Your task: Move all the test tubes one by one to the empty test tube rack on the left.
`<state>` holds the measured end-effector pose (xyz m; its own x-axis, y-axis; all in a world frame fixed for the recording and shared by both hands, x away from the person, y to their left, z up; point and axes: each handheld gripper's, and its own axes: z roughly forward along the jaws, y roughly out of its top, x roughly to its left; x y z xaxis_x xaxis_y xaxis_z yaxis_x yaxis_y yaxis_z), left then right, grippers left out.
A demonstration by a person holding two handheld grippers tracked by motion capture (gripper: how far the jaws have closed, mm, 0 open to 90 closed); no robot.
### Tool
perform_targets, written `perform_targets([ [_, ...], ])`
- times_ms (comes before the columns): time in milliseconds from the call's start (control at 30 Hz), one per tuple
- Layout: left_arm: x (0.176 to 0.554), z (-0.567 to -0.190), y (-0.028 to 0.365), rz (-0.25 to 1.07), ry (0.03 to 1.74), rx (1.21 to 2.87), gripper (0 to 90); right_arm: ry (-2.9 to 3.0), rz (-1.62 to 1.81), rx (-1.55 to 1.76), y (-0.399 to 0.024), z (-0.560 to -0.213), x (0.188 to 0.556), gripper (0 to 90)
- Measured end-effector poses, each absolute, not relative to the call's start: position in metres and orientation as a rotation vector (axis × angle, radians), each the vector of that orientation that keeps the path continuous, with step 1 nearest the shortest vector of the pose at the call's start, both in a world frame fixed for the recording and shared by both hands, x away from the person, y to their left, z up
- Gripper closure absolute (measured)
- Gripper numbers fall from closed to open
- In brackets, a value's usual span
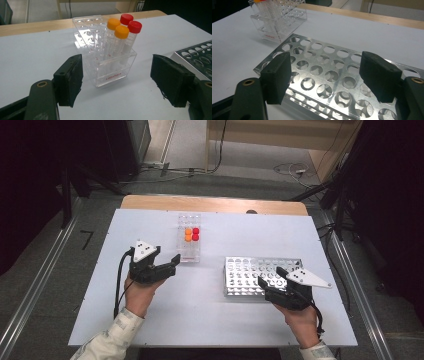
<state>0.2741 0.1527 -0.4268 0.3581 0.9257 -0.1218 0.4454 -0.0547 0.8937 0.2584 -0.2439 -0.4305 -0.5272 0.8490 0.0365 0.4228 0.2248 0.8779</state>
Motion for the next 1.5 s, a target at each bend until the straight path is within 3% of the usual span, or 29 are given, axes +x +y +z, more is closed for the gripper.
perform_targets([
  [1500,0.227,-0.440,0.191,0.747,1.310,1.632,21.2,1.952,1.188,1.245,-0.294,-0.435,0.250,24.4],
])
